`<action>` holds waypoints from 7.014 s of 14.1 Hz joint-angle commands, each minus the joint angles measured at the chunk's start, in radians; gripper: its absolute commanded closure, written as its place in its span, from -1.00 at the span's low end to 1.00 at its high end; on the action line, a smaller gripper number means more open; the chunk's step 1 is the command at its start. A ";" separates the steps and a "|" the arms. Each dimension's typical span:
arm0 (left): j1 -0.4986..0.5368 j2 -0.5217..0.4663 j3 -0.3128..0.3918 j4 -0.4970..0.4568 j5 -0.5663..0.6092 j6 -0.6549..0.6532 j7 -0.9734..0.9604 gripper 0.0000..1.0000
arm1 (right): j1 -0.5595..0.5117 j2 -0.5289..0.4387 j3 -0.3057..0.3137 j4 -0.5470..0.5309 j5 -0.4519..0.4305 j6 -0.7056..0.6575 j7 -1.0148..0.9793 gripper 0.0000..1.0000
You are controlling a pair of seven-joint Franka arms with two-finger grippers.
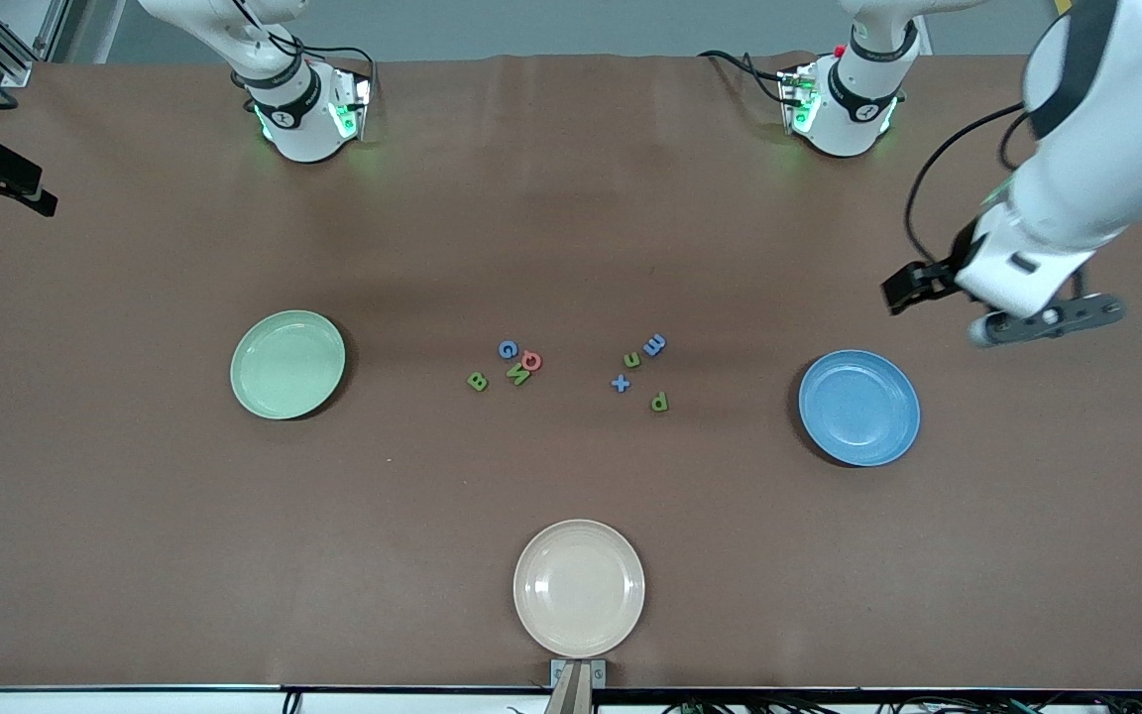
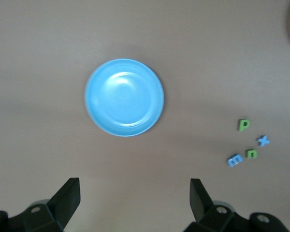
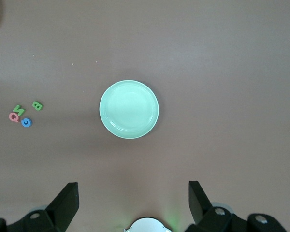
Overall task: Sort upper and lower case letters into plates
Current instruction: 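Move the left gripper toward the green p while the right gripper reaches letters, then grasp the green p with the left gripper while the right gripper grasps B, then drop the p on the blue plate while the right gripper lifts the B, then grasp the blue x with the left gripper while the right gripper drops B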
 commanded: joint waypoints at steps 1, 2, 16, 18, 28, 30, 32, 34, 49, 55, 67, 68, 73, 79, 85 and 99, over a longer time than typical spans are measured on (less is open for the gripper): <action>-0.046 0.074 -0.019 -0.039 0.002 0.118 -0.114 -1.00 | -0.014 0.015 0.005 0.003 0.013 0.040 0.004 -1.00; -0.067 0.097 -0.019 -0.057 0.011 0.167 -0.167 -1.00 | -0.014 0.028 0.005 0.000 0.013 0.063 0.004 -1.00; -0.343 0.565 -0.018 -0.032 0.342 0.636 -0.884 -0.87 | -0.005 0.183 0.010 -0.006 0.002 0.177 0.029 -1.00; -0.380 0.612 -0.005 0.013 0.345 0.636 -0.893 -0.74 | 0.047 0.183 0.012 -0.010 0.014 0.177 0.247 -1.00; -0.411 0.686 0.022 0.059 0.395 0.633 -0.886 -0.22 | 0.449 0.333 0.012 -0.299 0.023 0.730 1.191 -1.00; -0.411 0.689 0.022 0.059 0.395 0.633 -0.886 -0.10 | 0.492 0.387 0.012 -0.365 0.023 0.877 1.264 -1.00; -0.409 0.689 0.024 0.059 0.395 0.630 -0.884 0.27 | 0.519 0.464 0.013 -0.385 0.028 0.985 1.308 -1.00; -0.409 0.695 0.024 0.059 0.393 0.630 -0.884 0.69 | 0.548 0.528 0.012 -0.384 0.028 1.042 1.313 -1.00; -0.062 0.355 0.008 -0.174 0.399 0.484 -0.523 1.00 | 0.618 0.696 0.027 -0.335 0.085 1.096 1.305 -0.45; 0.067 0.376 0.008 -0.278 0.404 0.504 -0.439 -0.22 | 0.632 0.705 0.027 -0.335 0.083 1.098 1.299 -0.01; -0.170 0.542 -0.148 0.046 0.256 0.413 -0.982 -0.83 | 0.540 0.535 -0.007 -0.396 0.065 0.978 1.103 0.99; -0.213 0.581 -0.146 0.092 0.260 0.415 -1.039 -0.80 | 0.513 0.501 -0.007 -0.425 0.065 0.979 1.051 0.99; -0.404 0.712 -0.055 0.261 0.258 0.419 -1.149 -0.56 | 0.349 0.317 -0.007 -0.617 0.065 0.987 0.755 0.99; -0.526 0.775 0.045 0.320 0.249 0.423 -1.176 -0.34 | 0.232 0.237 -0.007 -0.887 0.065 1.204 0.479 0.99; -0.544 0.794 0.045 0.312 0.249 0.421 -1.214 -0.29 | 0.197 0.251 -0.007 -0.993 0.065 1.280 0.448 0.98; -0.563 0.794 0.045 0.301 0.246 0.413 -1.285 -0.10 | 0.190 0.225 0.004 -0.857 0.066 1.040 0.515 -1.00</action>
